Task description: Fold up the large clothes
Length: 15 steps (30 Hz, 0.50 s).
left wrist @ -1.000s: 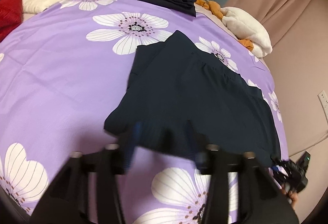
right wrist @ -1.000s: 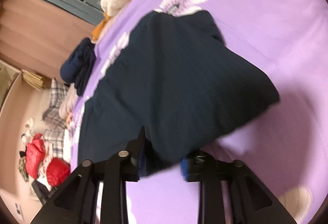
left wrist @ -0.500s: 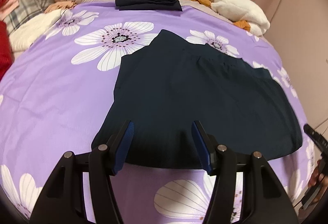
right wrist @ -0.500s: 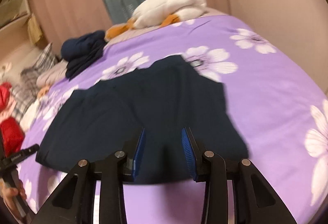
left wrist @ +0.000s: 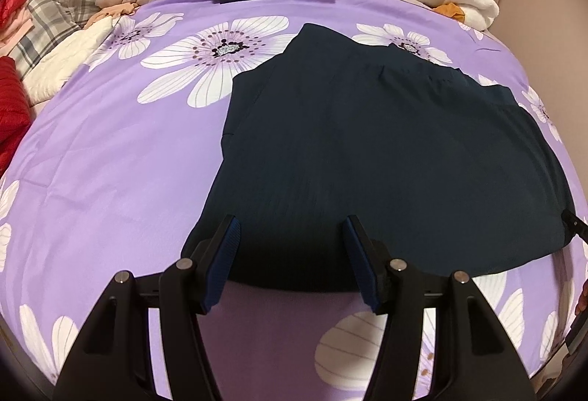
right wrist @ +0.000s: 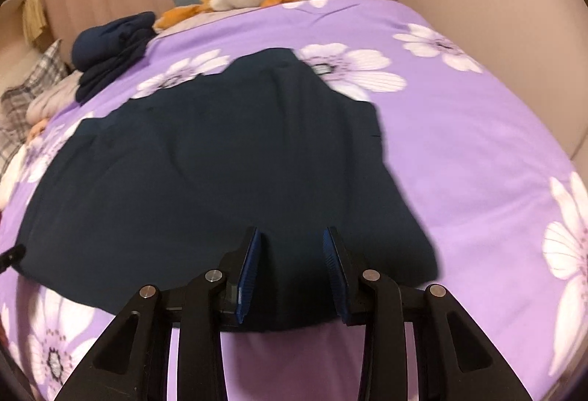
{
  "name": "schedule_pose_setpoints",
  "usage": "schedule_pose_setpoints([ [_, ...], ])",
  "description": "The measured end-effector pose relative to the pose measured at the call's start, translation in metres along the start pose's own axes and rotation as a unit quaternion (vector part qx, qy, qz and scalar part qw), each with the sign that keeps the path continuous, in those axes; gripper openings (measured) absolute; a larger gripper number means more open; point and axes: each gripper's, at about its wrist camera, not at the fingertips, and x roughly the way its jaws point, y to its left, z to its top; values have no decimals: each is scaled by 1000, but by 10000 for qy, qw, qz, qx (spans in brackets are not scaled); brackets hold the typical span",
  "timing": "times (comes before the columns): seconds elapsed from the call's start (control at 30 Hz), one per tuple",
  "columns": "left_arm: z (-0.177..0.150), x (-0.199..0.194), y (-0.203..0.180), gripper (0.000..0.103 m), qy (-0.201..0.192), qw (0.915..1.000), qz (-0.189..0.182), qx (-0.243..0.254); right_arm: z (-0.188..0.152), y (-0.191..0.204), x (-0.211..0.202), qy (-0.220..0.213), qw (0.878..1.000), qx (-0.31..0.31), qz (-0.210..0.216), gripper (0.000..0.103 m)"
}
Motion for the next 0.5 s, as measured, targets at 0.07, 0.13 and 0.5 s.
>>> schedule_pose_setpoints([
  [0.07,1,-7,-1,72,67,9999,48,-62,1,-2,-5,19,9998,22,-196,36],
  [0.13,4,-20,-3,83,64,9999,112,-91,3,-4,-17,31,9992,19,-386,39],
  [0.5,50,-156,-48,102,-435,9987,-59,275,48,48,-152,-449,9974,-523,203,101],
])
